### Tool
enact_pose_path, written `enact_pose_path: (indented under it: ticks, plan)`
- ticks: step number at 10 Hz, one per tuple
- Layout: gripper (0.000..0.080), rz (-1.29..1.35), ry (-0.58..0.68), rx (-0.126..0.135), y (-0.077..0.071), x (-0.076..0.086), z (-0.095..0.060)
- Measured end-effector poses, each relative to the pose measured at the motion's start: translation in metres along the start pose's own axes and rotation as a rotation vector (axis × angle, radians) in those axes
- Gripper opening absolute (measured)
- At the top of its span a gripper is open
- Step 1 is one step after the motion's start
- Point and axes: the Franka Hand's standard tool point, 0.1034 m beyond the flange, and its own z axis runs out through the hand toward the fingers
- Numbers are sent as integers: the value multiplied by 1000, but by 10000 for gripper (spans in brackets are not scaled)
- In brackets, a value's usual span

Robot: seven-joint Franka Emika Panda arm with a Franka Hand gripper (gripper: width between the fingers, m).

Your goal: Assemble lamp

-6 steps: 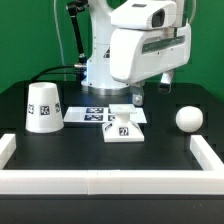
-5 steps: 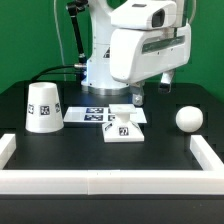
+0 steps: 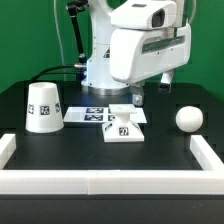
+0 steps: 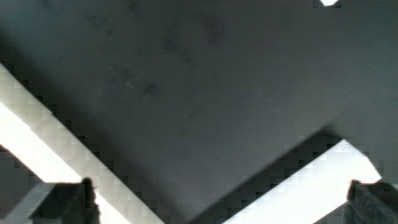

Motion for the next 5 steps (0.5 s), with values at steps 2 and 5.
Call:
enact_pose_path:
  ticks: [2,5]
  plan:
    - [700,69,18,-23,-5,-23,-1]
    - [700,266,16,-10,-21,-55,7]
